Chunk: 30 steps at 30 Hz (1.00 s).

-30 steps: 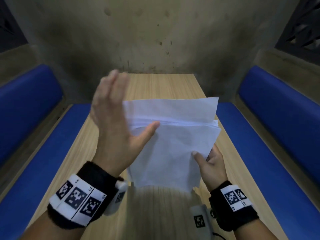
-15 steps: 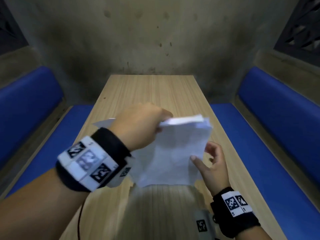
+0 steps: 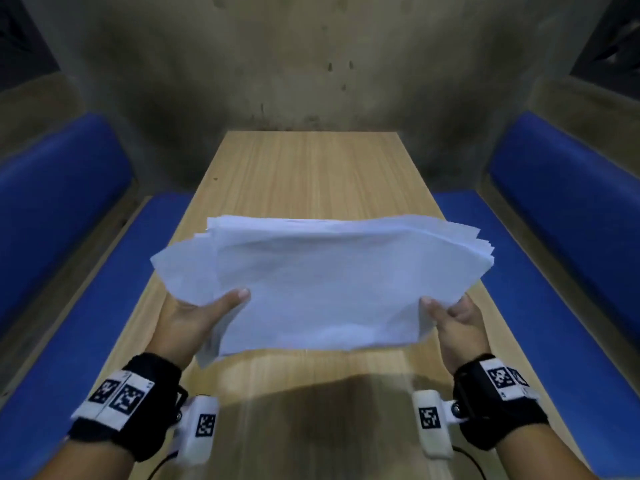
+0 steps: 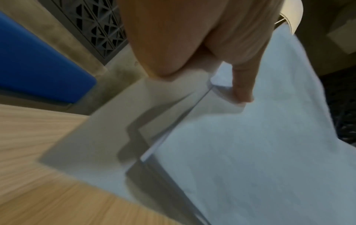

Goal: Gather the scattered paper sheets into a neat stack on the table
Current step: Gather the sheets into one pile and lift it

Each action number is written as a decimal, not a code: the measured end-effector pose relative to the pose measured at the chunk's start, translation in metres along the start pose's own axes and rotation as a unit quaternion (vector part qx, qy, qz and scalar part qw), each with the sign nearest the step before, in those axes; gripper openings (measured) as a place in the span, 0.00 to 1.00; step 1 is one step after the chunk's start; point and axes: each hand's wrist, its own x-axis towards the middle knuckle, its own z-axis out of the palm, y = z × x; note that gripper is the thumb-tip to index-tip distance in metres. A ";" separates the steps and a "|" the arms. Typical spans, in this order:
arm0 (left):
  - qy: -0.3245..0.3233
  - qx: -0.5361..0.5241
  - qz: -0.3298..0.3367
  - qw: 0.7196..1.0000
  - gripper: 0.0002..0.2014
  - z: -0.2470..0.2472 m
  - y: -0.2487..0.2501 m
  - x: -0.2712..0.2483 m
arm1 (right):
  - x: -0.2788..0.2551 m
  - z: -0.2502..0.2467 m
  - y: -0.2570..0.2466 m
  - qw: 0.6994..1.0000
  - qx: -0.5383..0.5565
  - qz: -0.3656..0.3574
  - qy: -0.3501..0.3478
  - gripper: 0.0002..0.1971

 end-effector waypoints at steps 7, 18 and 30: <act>-0.049 0.093 -0.014 0.994 0.21 -0.020 -0.043 0.000 | -0.010 -0.007 0.019 0.998 -0.065 0.014 -0.003 0.09; 0.000 0.022 -0.044 0.999 0.15 -0.008 -0.075 0.008 | -0.008 -0.006 0.029 0.994 -0.103 0.035 0.016 0.10; 0.048 -0.039 -0.038 0.997 0.15 0.013 -0.067 0.008 | -0.012 0.005 0.024 0.996 -0.079 0.050 0.014 0.15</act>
